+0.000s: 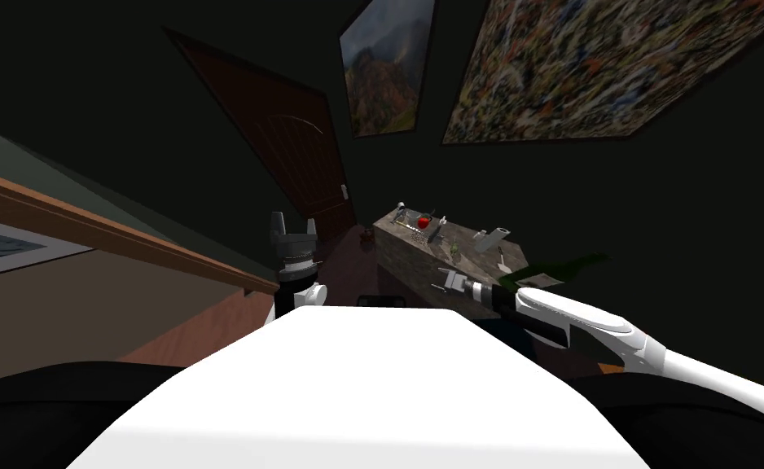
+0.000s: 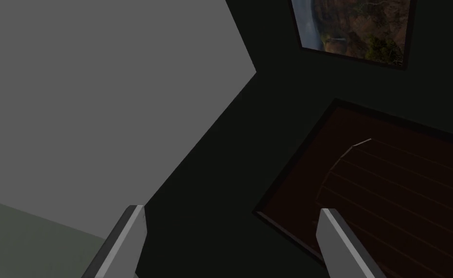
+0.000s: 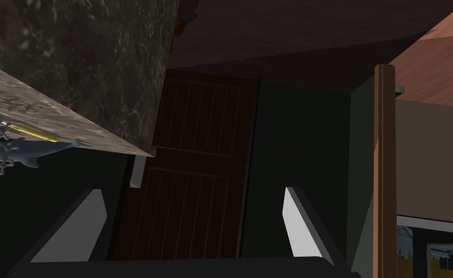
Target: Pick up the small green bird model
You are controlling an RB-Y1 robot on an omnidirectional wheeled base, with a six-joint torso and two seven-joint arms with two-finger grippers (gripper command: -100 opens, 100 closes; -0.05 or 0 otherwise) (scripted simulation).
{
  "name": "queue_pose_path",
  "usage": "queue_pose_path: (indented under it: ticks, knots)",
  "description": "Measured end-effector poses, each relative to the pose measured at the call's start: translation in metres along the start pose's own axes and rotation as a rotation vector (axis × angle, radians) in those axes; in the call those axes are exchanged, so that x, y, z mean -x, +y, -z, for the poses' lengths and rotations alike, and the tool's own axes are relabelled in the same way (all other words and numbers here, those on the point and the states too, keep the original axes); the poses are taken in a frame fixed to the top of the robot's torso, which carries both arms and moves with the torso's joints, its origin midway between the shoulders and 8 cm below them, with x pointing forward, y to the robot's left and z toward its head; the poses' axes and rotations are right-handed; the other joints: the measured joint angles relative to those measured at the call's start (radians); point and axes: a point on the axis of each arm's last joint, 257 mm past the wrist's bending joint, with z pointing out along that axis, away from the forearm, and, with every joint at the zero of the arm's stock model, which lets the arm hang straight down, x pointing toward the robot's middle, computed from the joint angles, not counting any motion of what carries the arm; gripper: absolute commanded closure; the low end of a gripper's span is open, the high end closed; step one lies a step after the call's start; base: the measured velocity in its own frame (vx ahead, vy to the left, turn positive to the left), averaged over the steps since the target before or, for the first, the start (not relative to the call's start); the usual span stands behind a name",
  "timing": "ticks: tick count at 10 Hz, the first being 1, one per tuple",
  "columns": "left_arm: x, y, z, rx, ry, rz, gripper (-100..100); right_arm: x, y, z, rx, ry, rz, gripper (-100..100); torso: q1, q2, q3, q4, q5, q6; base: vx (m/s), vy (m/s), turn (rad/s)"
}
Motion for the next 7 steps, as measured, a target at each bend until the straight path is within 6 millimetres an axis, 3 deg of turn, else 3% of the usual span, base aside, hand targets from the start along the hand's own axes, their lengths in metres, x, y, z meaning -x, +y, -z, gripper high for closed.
queue_pose_path:
  ticks: [7]
  knots:
    - [0.0, 0.0, 0.0, 0.0, 0.0, 0.0, 0, -0.077, 0.001, 0.031, 0.111, 0.242, 0.273, -100, -0.001, -0.001, 0.0, 0.0, 0.0, 0.001, 0.049, -0.037, 0.178]
